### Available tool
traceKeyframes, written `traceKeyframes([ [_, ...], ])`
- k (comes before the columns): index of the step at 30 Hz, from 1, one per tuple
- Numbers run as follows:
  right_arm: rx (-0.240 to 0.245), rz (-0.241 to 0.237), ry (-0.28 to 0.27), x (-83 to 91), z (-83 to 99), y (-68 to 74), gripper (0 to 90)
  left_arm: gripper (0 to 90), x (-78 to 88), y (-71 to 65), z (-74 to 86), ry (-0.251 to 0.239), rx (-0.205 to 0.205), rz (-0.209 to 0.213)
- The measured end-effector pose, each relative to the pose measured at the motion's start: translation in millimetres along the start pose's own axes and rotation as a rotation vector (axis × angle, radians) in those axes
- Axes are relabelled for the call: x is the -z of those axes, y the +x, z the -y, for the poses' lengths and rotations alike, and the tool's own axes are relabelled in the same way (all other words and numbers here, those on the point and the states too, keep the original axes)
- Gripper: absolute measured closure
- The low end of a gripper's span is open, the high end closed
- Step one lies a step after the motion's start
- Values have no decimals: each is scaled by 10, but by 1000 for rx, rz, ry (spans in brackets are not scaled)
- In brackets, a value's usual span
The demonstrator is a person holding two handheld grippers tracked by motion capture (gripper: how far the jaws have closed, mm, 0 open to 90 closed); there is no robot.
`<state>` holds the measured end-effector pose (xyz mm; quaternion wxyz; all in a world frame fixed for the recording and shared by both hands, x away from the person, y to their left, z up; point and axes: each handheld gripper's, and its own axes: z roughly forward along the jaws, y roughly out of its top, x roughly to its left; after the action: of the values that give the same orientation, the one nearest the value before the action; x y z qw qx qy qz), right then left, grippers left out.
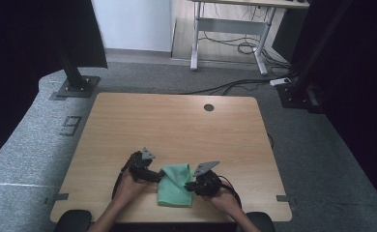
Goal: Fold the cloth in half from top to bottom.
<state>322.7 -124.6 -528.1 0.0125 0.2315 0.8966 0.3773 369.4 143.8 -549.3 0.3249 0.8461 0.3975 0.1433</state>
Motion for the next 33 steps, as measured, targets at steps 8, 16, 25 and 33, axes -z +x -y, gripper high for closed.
traceKeyframes([
  [8, -16, 27, 13, -23, 8, -85, 841, 0, -50, 31, -55, 0, 6, -3],
  [16, -42, 72, 8, -59, -69, -274, 842, 0, -204, 180, -230, -2, 32, -25],
  [25, -74, 112, -14, -119, -144, -452, 842, 42, -250, 315, -370, 23, 16, 30],
  [33, -110, 96, -46, -117, -98, -469, 840, 131, -29, 230, -478, 7, -24, 127],
])
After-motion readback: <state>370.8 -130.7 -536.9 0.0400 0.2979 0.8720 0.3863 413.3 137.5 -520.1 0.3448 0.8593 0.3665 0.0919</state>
